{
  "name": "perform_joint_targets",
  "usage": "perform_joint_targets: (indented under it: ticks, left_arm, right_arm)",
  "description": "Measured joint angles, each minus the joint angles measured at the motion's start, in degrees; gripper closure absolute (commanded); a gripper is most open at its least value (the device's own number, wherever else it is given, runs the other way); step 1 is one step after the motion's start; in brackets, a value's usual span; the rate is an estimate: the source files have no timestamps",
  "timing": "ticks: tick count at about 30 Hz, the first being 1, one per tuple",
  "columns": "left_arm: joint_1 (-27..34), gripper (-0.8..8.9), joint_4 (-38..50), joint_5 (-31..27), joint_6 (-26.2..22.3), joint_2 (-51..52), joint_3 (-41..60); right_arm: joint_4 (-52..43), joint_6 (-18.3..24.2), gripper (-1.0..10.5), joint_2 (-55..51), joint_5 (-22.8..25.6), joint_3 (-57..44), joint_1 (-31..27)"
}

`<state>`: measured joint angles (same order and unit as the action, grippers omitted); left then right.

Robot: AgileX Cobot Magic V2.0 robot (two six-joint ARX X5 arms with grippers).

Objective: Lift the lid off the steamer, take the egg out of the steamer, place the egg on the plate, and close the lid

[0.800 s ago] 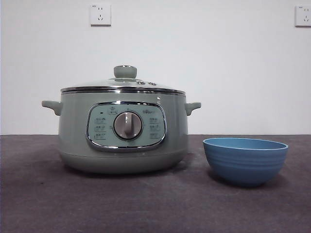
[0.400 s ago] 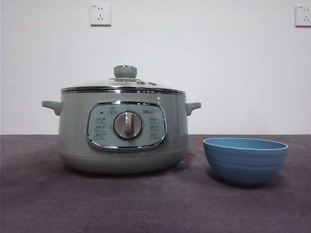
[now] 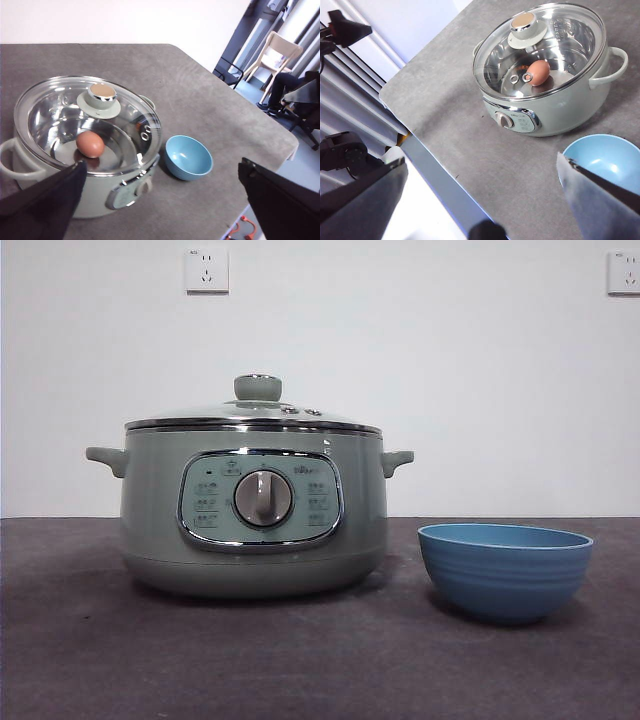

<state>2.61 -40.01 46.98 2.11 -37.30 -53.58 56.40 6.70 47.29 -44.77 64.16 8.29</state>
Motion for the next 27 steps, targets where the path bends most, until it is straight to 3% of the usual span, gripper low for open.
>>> perform_joint_targets:
  ticks: [13,21,27]
  left_arm:
    - [-12.1,2.74,3.4,-14.0,-2.5,-18.7,-12.3]
    - [-20.8,2.74,12.6,-24.6,-4.1,-30.3,-16.9]
    - [-23.0,2.75,22.5,-30.3,-4.6,-37.6,-16.9]
  right_arm:
    - [0.0,0.0,4.4,0.0,0.0,0.0,0.0]
    - [0.0,0.0,4.4,0.4,0.0,0.0,0.0]
    - [0.0,0.0,4.4,0.4,0.0,0.0,0.0]
